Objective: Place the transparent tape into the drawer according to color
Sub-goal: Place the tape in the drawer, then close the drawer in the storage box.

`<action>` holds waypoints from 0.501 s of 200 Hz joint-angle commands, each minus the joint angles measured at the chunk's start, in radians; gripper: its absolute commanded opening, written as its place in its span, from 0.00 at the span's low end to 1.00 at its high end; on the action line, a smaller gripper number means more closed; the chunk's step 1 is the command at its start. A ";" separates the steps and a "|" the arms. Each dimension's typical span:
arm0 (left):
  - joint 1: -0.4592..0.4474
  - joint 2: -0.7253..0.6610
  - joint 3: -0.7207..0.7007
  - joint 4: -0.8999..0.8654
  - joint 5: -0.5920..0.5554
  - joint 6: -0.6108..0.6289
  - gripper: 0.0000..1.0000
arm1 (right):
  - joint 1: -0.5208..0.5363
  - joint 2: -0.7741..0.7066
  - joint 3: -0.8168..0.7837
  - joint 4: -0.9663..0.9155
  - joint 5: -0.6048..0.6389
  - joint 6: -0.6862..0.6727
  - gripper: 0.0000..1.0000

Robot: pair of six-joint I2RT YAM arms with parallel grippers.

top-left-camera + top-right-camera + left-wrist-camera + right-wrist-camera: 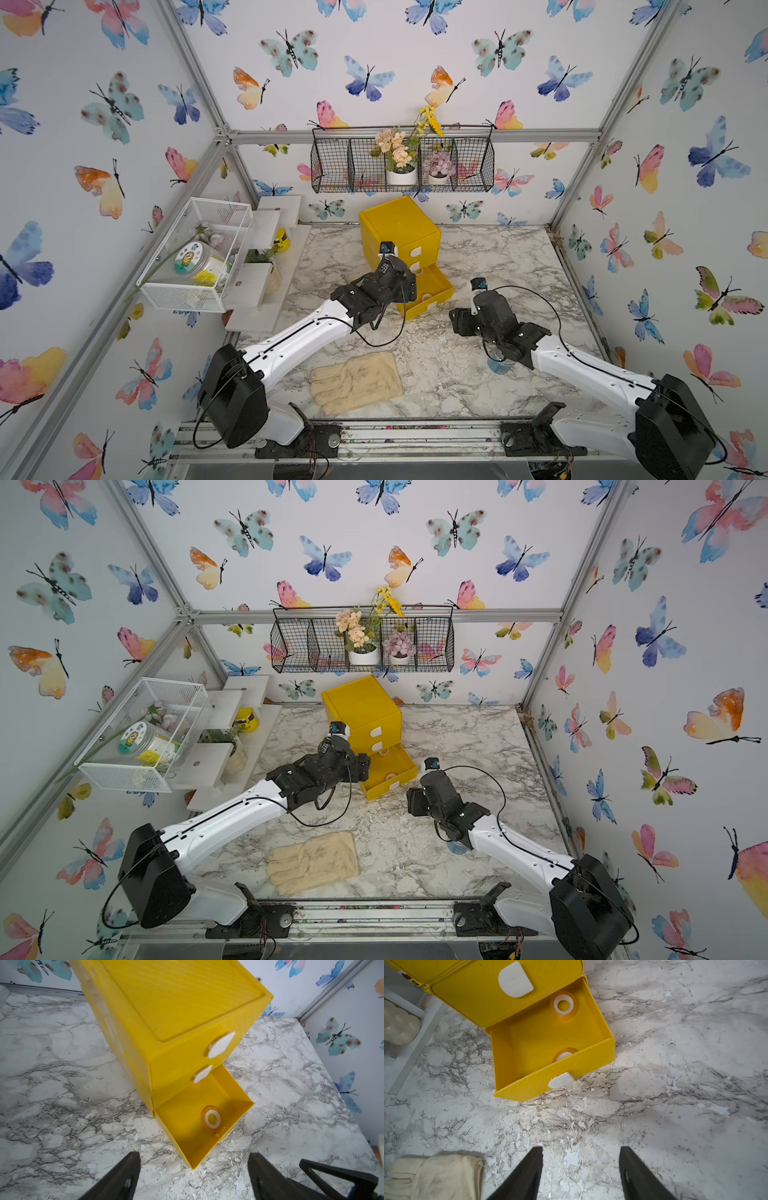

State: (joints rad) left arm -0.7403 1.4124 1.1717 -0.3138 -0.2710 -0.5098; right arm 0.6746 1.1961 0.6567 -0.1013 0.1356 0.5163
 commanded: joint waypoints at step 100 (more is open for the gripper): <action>0.193 0.038 0.101 0.132 0.140 0.025 1.00 | -0.001 0.056 -0.029 0.064 -0.049 0.021 0.64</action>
State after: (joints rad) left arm -0.5632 1.3911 1.2182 -0.2207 -0.1619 -0.5068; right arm 0.6746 1.2316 0.6415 -0.0666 0.1173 0.5312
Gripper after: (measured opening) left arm 0.998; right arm 0.637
